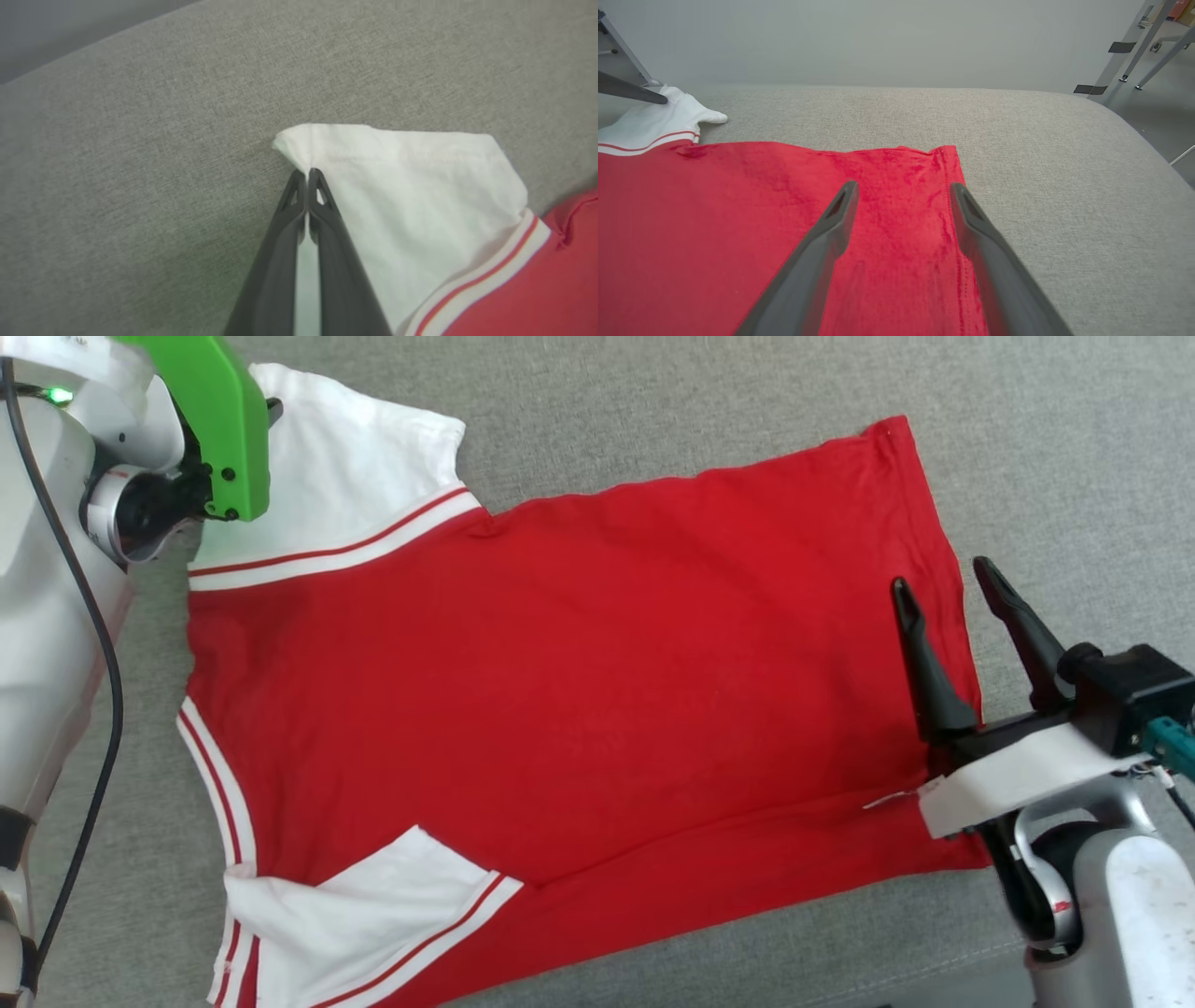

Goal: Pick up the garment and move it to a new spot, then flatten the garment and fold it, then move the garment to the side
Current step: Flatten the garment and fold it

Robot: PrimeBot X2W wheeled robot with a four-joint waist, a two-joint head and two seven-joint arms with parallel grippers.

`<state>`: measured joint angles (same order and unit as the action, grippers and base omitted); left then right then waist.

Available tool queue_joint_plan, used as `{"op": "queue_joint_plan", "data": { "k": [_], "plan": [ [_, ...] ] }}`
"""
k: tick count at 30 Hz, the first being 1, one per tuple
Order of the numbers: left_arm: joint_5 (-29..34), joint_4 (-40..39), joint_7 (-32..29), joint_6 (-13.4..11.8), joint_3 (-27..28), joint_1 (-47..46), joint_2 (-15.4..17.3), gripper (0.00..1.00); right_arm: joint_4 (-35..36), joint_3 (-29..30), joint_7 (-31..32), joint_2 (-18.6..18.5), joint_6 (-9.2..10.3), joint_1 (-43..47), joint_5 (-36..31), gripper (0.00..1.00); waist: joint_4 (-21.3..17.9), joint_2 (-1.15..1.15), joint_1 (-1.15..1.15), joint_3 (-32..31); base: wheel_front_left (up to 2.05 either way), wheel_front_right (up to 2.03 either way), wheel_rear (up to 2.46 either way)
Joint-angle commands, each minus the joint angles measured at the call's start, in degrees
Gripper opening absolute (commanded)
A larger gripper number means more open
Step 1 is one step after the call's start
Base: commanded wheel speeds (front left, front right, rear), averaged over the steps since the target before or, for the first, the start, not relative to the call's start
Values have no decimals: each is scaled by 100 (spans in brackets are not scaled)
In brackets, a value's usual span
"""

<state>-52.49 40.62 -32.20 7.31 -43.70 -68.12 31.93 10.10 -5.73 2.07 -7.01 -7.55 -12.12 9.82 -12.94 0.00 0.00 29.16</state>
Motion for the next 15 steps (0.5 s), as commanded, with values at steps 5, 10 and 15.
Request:
{"op": "queue_joint_plan", "data": {
  "k": [5, 10, 15],
  "plan": [
    [-166, -312, 274, 17, -1, 209, 51, 0, -30, 102, 1011, -536, 6, -308, 200, 100, 271, 0, 0, -401, 0, 0, 0],
    [-253, -893, 285, 17, -57, 437, 164, 0, -282, 63, 2338, -1042, 6, -768, 699, 100, 500, 0, 0, -461, 0, 0, 0],
    [-363, -1797, 288, -114, -20, 740, 302, 0, -698, 82, 3540, -1418, 6, -1481, 1358, 100, 773, 0, 0, -365, 0, 0, 0]
  ]
}}
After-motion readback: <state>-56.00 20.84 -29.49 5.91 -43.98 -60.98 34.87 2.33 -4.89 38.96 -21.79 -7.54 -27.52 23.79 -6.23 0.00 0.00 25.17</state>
